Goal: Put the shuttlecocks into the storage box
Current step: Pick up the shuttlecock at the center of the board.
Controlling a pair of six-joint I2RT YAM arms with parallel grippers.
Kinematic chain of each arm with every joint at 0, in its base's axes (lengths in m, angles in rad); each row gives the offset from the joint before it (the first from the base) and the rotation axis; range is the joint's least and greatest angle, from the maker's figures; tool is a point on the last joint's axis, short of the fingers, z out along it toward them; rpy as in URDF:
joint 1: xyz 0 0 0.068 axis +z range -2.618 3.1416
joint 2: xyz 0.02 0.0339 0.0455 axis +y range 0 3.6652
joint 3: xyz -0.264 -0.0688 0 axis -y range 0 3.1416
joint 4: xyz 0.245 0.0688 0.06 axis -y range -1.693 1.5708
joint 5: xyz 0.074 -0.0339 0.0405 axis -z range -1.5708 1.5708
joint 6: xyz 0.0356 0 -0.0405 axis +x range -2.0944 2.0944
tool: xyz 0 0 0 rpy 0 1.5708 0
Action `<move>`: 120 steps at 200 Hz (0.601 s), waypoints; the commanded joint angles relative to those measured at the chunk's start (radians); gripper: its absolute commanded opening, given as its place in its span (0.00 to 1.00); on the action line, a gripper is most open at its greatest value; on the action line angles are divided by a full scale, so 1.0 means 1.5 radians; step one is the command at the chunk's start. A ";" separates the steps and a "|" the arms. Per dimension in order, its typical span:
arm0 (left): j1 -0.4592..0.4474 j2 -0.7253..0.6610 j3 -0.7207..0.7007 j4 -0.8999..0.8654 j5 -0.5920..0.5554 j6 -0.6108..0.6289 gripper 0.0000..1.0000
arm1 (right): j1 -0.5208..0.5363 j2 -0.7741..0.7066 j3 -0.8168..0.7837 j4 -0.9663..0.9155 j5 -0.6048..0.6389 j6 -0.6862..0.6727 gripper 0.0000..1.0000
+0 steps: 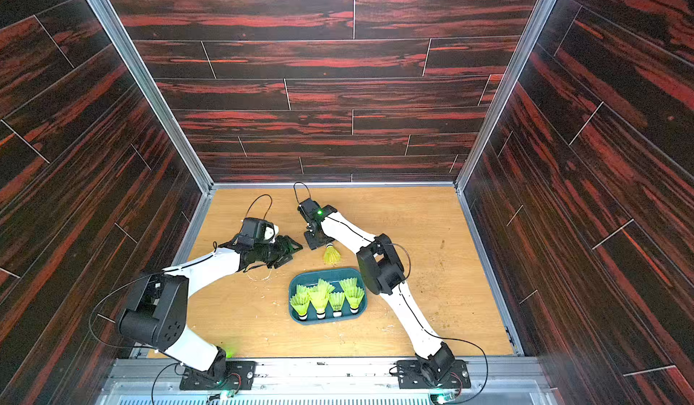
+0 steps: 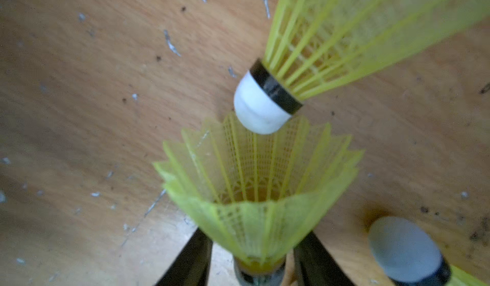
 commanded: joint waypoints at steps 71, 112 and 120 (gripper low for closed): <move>0.006 -0.036 -0.017 -0.015 -0.005 0.009 0.69 | -0.004 -0.024 0.011 -0.012 -0.009 0.016 0.26; 0.006 -0.062 -0.031 -0.022 -0.009 0.010 0.69 | -0.004 -0.089 -0.021 -0.007 -0.014 0.026 0.25; 0.006 -0.069 -0.034 -0.026 -0.009 0.012 0.69 | -0.003 -0.103 -0.034 -0.004 -0.017 0.027 0.24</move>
